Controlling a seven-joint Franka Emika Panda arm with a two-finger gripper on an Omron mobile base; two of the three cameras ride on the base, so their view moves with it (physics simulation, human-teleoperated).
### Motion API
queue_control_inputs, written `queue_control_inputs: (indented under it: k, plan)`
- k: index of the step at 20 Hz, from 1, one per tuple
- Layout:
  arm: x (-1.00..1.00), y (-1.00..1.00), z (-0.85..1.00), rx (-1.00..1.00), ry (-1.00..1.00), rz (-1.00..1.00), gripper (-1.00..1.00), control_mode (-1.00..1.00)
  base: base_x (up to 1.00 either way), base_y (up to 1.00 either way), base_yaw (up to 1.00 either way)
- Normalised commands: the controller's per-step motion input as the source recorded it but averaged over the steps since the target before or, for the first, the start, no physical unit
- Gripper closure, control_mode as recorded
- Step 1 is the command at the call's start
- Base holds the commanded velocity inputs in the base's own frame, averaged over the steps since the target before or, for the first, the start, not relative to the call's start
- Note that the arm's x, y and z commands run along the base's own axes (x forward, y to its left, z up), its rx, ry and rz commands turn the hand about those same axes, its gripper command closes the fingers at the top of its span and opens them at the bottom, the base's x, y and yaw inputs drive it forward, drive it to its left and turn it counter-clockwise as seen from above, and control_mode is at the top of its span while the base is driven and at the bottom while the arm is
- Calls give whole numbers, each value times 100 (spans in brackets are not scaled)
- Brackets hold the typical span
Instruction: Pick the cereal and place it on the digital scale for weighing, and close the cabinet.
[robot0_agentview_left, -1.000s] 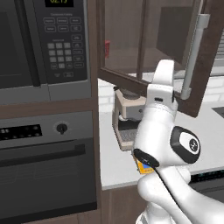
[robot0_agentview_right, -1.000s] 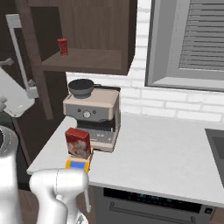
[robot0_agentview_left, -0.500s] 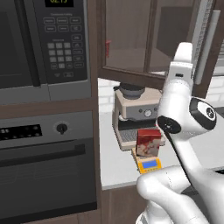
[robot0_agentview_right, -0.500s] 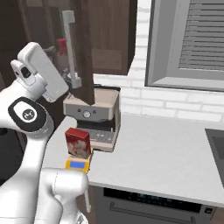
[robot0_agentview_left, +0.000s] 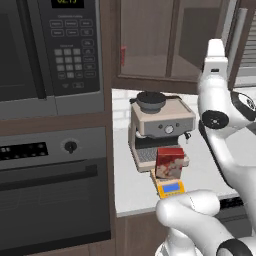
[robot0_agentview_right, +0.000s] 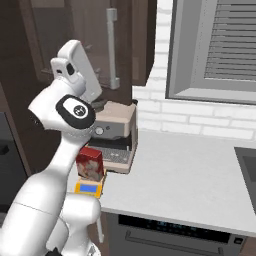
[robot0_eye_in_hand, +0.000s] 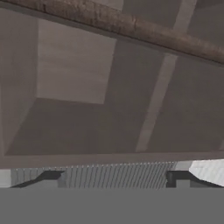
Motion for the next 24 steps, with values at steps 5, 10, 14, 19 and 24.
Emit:
queue_control_inputs:
  k: [5,10,14,19,24]
  plan:
    - [87,0,0,0,32,10,-100,-100,0,0,0]
    - [79,0,0,0,28,6,-100,-100,0,0,0]
    - [67,0,-3,0,9,4,-100,-100,0,0,0]
    - [60,0,-20,0,0,5,-100,-100,0,0,0]
    - [71,0,-48,0,-3,6,-100,-100,0,0,0]
